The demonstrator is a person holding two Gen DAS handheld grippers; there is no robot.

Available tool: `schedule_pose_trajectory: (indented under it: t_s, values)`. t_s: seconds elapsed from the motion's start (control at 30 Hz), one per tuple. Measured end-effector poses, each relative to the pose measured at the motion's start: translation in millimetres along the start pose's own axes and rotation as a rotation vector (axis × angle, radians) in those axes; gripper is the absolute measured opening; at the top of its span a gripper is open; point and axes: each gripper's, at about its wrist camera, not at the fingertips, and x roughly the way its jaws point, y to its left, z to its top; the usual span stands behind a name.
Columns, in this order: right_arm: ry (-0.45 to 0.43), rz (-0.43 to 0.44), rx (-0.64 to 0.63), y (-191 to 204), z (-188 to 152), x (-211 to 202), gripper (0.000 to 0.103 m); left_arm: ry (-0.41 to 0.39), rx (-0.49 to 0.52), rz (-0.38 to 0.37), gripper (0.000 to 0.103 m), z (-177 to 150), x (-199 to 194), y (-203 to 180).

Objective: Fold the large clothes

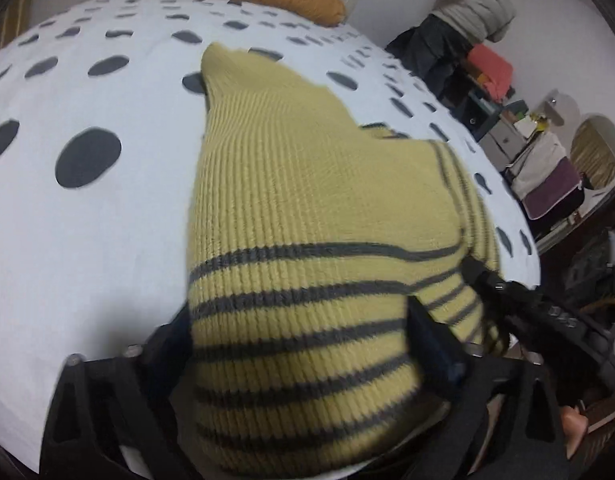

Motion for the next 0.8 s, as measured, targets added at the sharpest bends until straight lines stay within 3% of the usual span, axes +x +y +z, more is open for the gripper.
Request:
schedule_pose_trajectory:
  t_s: [0.1, 0.13, 0.27, 0.33, 0.43, 0.57, 0.67, 0.8]
  values:
    - [-0.002, -0.002, 0.006, -1.2, -4.0, -0.9, 0.000, -0.072, 0.029, 0.055, 0.073, -0.4, -33.0, -9.9]
    - [-0.001, 0.007, 0.013, -2.0, -3.6, 1.4, 0.000, -0.088, 0.051, 0.061, 0.072, -2.1, -41.3, -14.9]
    - [-0.012, 0.010, 0.012, -2.2, -4.4, 2.3, 0.000, -0.032, 0.106, 0.132, 0.074, -14.8, -31.3, -18.5]
    - [0.000, 0.012, 0.012, -2.8, -3.7, 3.3, 0.000, -0.008, 0.069, 0.137, 0.078, -21.8, -20.8, -5.3]
    - [0.006, -0.006, -0.011, -0.6, -4.1, 4.3, 0.000, -0.013, 0.055, 0.180, 0.092, -30.7, -12.9, 10.3]
    - [0.011, -0.009, -0.005, 0.0, -3.1, 4.4, 0.000, -0.028, 0.046, 0.180, 0.092, -33.7, -21.4, 11.2]
    - [0.018, -0.018, -0.002, 8.9, 0.9, -4.6, 0.000, -0.065, 0.075, 0.168, 0.075, -24.4, -49.6, -4.4]
    - [-0.022, -0.027, -0.056, 27.1, 24.4, -18.9, 0.003, -0.149, 0.095, 0.129, 0.077, 17.0, -76.3, -21.7]
